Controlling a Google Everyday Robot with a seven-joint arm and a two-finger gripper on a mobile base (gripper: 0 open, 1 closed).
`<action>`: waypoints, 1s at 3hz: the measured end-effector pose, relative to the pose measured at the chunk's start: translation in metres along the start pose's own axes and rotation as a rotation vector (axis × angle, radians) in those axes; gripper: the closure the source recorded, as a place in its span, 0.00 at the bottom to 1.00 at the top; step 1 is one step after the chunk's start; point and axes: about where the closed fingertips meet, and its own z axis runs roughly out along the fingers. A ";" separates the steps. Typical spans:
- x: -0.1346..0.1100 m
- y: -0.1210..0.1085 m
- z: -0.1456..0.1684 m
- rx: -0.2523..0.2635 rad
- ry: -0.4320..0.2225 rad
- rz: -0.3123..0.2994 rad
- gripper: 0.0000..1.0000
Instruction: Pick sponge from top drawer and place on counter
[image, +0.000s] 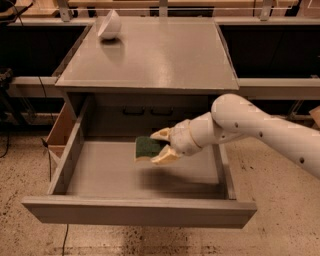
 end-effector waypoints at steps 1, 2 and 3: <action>-0.034 -0.033 -0.040 0.014 -0.033 -0.019 1.00; -0.074 -0.064 -0.094 0.045 -0.050 -0.043 1.00; -0.102 -0.096 -0.137 0.124 -0.059 -0.083 1.00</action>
Offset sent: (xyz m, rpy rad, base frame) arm 0.0629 -0.0444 0.2146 0.0704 -0.1147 -0.0127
